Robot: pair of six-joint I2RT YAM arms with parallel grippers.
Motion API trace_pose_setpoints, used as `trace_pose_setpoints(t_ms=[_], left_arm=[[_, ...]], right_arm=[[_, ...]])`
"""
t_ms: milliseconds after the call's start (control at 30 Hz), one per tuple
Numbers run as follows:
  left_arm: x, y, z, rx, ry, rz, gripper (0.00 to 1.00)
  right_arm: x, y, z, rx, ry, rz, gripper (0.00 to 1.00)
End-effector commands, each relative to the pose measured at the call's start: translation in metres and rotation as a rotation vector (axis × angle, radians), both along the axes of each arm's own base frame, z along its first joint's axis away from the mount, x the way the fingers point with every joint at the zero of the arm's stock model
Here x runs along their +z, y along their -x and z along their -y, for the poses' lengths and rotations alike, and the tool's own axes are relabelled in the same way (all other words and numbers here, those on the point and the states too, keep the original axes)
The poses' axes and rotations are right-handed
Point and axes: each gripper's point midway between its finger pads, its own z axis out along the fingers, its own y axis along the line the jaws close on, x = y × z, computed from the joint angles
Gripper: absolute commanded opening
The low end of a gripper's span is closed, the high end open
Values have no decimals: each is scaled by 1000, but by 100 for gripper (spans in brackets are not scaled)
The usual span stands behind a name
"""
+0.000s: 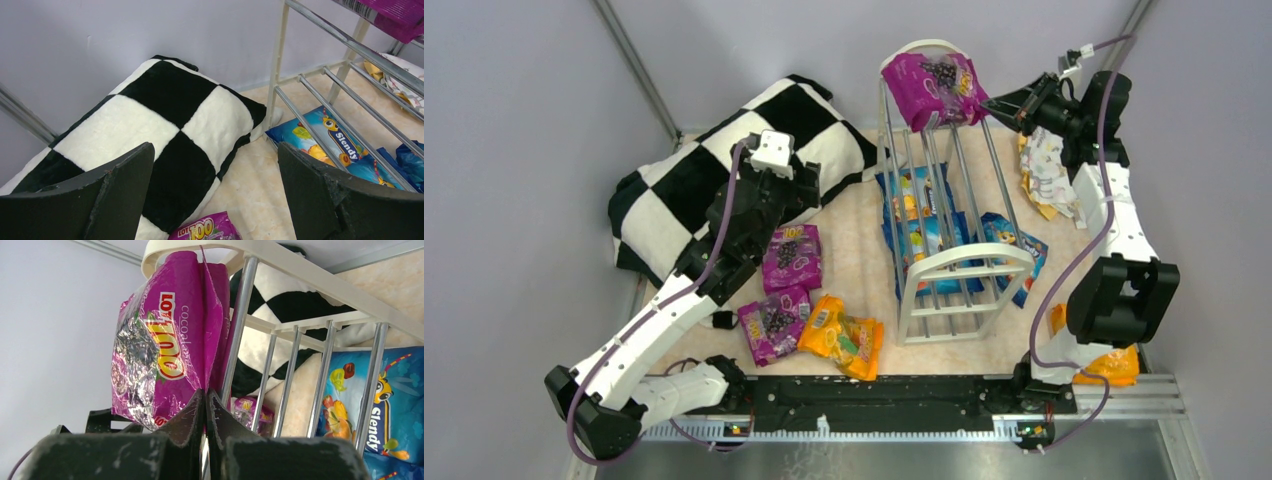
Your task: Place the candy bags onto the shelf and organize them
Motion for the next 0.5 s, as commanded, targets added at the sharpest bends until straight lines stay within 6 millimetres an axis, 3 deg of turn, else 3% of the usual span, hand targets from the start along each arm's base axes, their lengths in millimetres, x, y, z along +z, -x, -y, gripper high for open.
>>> trace_pose_setpoints(t_ms=[0, 33, 100, 233, 467], left_arm=[[30, 4, -4, 1, 51, 65, 99], [30, 4, -3, -3, 55, 63, 99], [30, 3, -1, -10, 65, 56, 99], [30, 6, 2, -26, 100, 41, 99], [16, 10, 12, -71, 163, -35, 99]], right_arm=[[30, 13, 2, 1, 37, 100, 5], [32, 15, 2, -1, 44, 95, 13], [39, 19, 3, -16, 70, 111, 18], [52, 32, 0, -22, 76, 150, 0], [56, 41, -19, 17, 41, 165, 0]])
